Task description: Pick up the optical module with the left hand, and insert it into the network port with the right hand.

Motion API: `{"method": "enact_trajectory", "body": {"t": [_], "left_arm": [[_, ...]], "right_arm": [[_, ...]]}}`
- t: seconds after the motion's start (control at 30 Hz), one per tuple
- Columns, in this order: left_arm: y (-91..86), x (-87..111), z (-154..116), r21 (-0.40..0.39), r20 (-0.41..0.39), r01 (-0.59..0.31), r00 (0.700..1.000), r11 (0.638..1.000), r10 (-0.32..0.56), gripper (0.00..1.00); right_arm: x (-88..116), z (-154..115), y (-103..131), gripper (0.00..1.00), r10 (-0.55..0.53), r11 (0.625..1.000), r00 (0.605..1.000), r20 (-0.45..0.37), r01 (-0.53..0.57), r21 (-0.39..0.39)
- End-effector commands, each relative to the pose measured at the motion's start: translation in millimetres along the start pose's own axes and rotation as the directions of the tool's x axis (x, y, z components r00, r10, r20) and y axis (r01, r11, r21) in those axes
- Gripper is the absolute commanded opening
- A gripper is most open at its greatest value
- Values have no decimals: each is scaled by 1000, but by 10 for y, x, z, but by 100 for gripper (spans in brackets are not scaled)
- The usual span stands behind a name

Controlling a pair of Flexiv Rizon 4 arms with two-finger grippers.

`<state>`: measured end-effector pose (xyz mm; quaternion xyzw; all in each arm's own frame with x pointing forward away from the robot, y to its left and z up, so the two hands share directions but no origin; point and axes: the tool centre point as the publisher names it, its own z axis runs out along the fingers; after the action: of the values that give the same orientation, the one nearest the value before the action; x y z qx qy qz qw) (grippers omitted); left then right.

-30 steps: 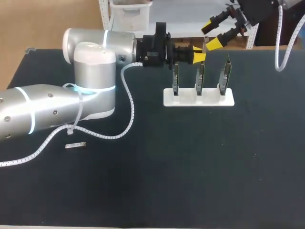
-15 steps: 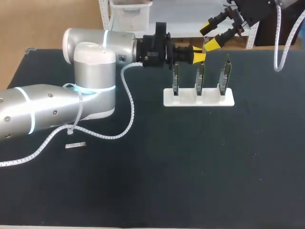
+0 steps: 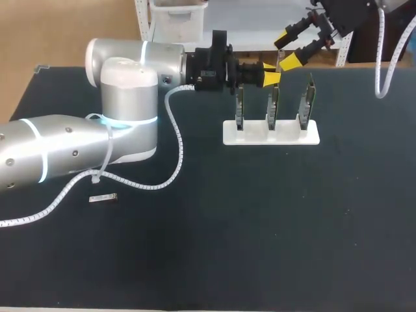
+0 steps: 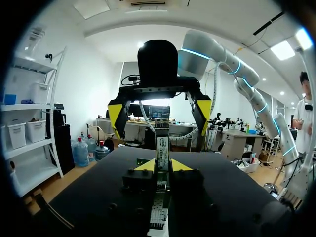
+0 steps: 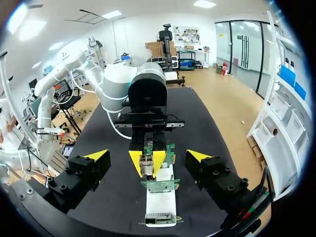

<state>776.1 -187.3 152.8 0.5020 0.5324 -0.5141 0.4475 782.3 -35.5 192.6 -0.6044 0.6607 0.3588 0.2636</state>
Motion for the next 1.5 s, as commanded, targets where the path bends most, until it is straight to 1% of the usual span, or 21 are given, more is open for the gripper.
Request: {"method": "enact_trajectory", "body": {"t": [0.03, 0.07, 0.1, 0.9, 0.93, 0.97, 1.0, 1.5], "left_arm": [[-25, 1, -2, -7, 1, -1, 1000, 1000, 1, 0], [-25, 1, -2, -7, 1, -1, 1000, 1000, 1, 0], [-25, 1, -2, -7, 1, -1, 1000, 1000, 1, 0], [-25, 1, -2, -7, 1, -1, 1000, 1000, 1, 0], [-25, 1, -2, -7, 1, -1, 1000, 1000, 1, 10], [-25, 1, -2, -7, 1, -1, 1000, 1000, 1, 47], [-25, 1, -2, -7, 1, -1, 1000, 1000, 1, 100], [-25, 1, -2, -7, 1, -1, 1000, 1000, 1, 100]], "right_arm": [[5, -6, 13, 49, -3, 1000, 1000, 1, 3, 0], [7, -7, 13, 27, -2, 1000, 1000, 3, 2, 1], [9, -8, 13, 0, -2, 1000, 1000, 4, 2, 1], [30, -18, 9, 0, -2, 1000, 1000, 3, 2, -1], [31, -20, 8, 0, -2, 1000, 1000, 3, 2, -1], [31, -21, 8, 0, -2, 1000, 1000, 3, 2, 0], [31, -22, 7, 0, -3, 1000, 1000, 4, 3, 1], [22, -27, -2, 0, -12, 1000, 1000, 5, 12, 6]]}}
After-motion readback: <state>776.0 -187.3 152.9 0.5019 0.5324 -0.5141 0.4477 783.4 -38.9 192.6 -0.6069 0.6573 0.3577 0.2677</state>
